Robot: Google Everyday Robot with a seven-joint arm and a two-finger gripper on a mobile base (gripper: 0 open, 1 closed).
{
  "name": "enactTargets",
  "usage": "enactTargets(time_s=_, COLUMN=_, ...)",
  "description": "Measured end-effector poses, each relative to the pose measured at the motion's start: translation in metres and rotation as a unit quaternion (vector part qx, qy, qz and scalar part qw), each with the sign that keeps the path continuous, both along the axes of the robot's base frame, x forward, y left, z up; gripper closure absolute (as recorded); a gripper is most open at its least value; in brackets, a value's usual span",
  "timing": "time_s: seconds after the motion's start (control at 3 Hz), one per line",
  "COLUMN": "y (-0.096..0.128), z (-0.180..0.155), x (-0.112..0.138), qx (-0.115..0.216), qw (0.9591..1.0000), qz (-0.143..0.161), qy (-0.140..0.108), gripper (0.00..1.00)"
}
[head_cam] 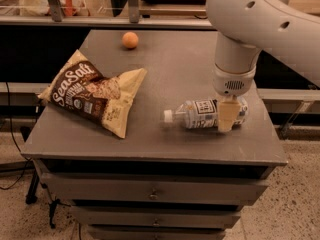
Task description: Move blue plastic bottle near orange
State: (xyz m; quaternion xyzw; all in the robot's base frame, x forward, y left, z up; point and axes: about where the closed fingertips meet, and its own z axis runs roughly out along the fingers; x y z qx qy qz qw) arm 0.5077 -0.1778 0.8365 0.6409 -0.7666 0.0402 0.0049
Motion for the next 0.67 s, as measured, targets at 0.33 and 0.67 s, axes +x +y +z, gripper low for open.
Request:
enactTargets(time_s=0.33, y=-0.0012, z=-0.0002, x=0.0010, qx=0.003, qw=1.0000, qz=-0.008, qy=0.000, gripper=0.68)
enactTargets(time_s=0.67, y=-0.0044, z=0.0092, x=0.0066, qx=0.004, qw=0.9998, qz=-0.017, qy=-0.010, gripper=0.92)
